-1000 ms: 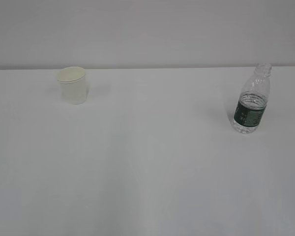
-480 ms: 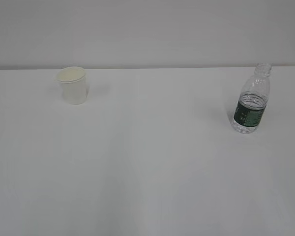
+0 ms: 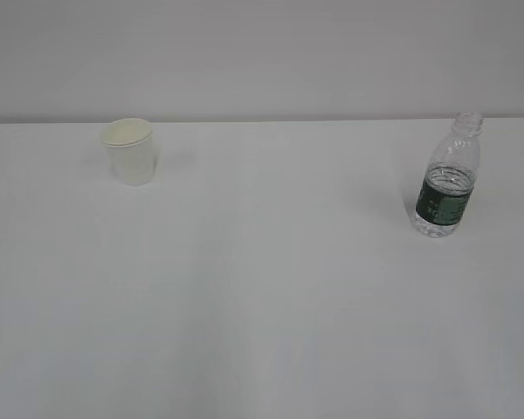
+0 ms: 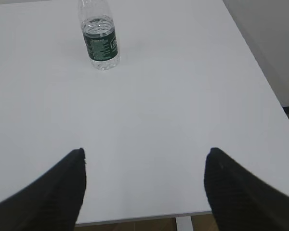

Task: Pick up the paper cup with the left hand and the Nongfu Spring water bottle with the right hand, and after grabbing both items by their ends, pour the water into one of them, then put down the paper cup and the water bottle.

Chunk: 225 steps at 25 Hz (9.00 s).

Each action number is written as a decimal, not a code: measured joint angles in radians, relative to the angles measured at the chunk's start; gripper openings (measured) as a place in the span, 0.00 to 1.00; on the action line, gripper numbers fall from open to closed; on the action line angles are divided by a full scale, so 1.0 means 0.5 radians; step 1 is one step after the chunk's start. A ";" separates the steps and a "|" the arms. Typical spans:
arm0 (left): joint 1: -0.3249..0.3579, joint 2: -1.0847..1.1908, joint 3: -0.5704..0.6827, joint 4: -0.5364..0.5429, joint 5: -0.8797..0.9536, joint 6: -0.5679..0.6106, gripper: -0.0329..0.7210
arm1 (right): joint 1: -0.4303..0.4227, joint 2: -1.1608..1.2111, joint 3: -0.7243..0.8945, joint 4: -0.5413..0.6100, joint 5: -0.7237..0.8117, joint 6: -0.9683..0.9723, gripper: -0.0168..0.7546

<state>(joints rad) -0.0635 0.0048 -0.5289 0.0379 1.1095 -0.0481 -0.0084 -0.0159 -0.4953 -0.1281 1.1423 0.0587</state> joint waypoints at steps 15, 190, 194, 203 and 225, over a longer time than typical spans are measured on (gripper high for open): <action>0.000 0.028 -0.013 0.000 -0.046 0.000 0.69 | 0.000 0.000 -0.017 -0.001 -0.031 0.000 0.76; -0.352 3.773 -0.005 0.093 -4.497 -0.104 0.71 | 0.000 4.491 -0.551 -0.254 -4.573 0.222 0.54; -0.352 3.773 -0.005 0.093 -4.497 -0.104 0.71 | 0.000 4.491 -0.551 -0.254 -4.569 0.209 0.54; -0.352 3.773 -0.005 0.093 -4.497 -0.104 0.69 | 0.000 4.491 -0.525 -0.264 -4.582 0.095 0.54; -0.352 3.773 -0.005 0.263 -4.497 -0.104 0.54 | 0.000 4.030 -0.102 -0.268 -4.516 -0.062 0.51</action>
<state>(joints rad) -0.2394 1.8912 -0.5314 0.1695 -1.1390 -0.1000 -0.0084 1.9990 -0.5462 -0.2622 -1.1159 0.0277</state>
